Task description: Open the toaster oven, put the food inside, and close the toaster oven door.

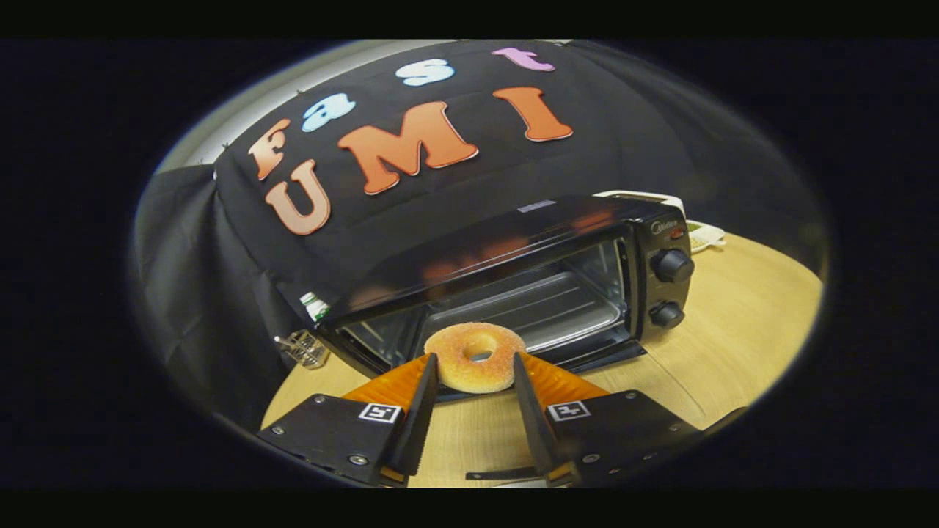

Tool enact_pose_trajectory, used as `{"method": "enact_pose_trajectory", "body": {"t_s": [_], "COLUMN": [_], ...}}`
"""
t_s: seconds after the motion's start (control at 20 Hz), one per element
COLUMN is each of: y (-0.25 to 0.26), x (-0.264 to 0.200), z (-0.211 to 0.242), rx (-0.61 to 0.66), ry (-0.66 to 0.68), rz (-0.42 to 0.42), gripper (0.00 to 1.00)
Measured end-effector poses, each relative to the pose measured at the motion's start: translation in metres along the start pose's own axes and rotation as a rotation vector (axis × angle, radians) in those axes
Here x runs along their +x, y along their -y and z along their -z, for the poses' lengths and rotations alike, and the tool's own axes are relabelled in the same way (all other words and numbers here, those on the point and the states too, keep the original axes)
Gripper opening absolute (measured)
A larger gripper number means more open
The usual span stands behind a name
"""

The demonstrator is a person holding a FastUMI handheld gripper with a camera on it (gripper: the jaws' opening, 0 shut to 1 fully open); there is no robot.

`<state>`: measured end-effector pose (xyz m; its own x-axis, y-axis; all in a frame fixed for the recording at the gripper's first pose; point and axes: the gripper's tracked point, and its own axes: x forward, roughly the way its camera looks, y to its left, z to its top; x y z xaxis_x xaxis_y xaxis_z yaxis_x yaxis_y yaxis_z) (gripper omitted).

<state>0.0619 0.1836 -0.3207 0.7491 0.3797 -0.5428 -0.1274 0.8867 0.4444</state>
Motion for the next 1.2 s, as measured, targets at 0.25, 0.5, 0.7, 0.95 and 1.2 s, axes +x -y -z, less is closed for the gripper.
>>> {"method": "enact_pose_trajectory", "body": {"t_s": [0.25,0.5,0.7,0.95,1.2], "y": [0.002,0.008,0.007,0.013,0.01], "x": [0.028,0.057,0.065,0.055,0.028], "z": [-0.011,-0.014,-0.013,-0.017,-0.008], "rx": [0.123,0.161,0.149,0.096,0.02], "ry": [0.005,-0.006,-0.008,0.012,0.012], "rz": [-0.018,-0.002,0.001,0.035,0.048], "gripper": [0.58,0.58,0.64,0.83,0.98]}}
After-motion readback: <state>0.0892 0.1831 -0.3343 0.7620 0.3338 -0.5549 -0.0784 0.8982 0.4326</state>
